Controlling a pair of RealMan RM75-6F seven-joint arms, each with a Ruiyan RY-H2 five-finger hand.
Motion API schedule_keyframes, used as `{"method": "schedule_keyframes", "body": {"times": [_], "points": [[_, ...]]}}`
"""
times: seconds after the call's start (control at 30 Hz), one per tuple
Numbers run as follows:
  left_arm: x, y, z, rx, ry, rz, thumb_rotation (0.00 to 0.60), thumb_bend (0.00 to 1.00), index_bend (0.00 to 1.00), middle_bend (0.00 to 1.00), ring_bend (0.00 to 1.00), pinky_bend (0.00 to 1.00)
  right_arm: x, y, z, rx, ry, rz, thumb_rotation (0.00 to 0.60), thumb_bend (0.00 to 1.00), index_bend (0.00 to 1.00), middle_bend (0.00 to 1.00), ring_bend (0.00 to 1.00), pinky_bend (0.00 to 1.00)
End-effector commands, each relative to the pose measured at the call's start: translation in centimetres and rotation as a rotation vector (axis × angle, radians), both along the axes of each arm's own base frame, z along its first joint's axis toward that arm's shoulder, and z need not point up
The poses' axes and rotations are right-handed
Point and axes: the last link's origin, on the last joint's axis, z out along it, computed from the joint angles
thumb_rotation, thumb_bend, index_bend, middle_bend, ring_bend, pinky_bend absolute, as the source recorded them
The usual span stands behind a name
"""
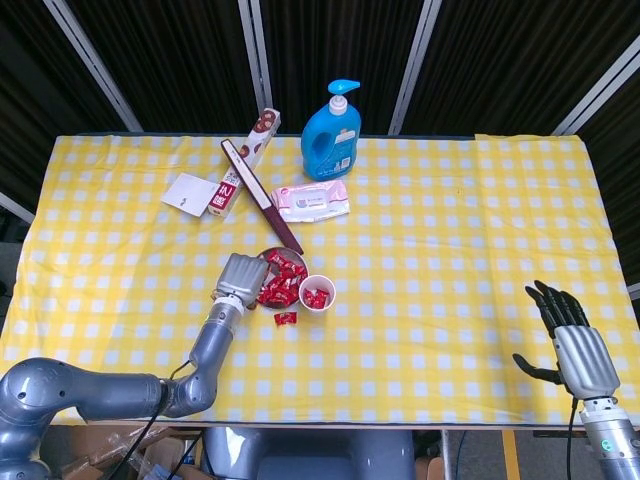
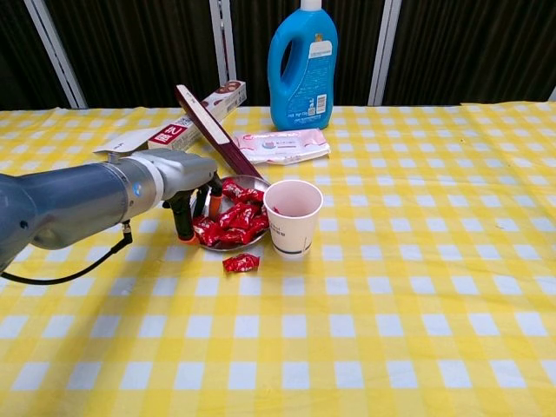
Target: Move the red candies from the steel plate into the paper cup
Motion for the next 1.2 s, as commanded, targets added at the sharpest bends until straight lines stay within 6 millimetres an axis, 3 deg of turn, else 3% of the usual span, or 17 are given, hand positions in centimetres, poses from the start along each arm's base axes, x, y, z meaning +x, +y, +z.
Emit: {"method": "schedule_keyframes", "body": {"times": [0.03,0.4,0.93,1.2], "points": [[0.4,0.1,0.0,-0.004,-0.011,-0.004,0.6,0.24,0.41,0.45,0.81,0.89,0.0,0.0,0.0,0.0,-0.001,-0.001,0.6,0.28,0.0,0.0,0.0,0.0],[1.4,0.6,1.5,0.011,-0.036,-0.015,0.6,0.24,0.41,0.45,0.81,0.89,0.0,0.0,-0.1,0.001,0.0,-0.003,0.6,0.28,0.0,0.0,0.0,0.0],[1.3,1.1,-0.6,-0.005,-0.009,-0.003,0.6,0.24,0.42,0.46,0.81,0.89,0.0,-0.1,0.0,0.002,-0.007,-0.008,0.6,0.28,0.0,0.0,0.0,0.0],[1.5,1.2,-1.1,-0.005,0.001,-0.005,0.6,0.31,0.45,0.49,0.81,0.89,0.0,-0.1,0.0,0.004,-0.01,-0.007,0.6,0.28,0.0,0.0,0.0,0.0]]}}
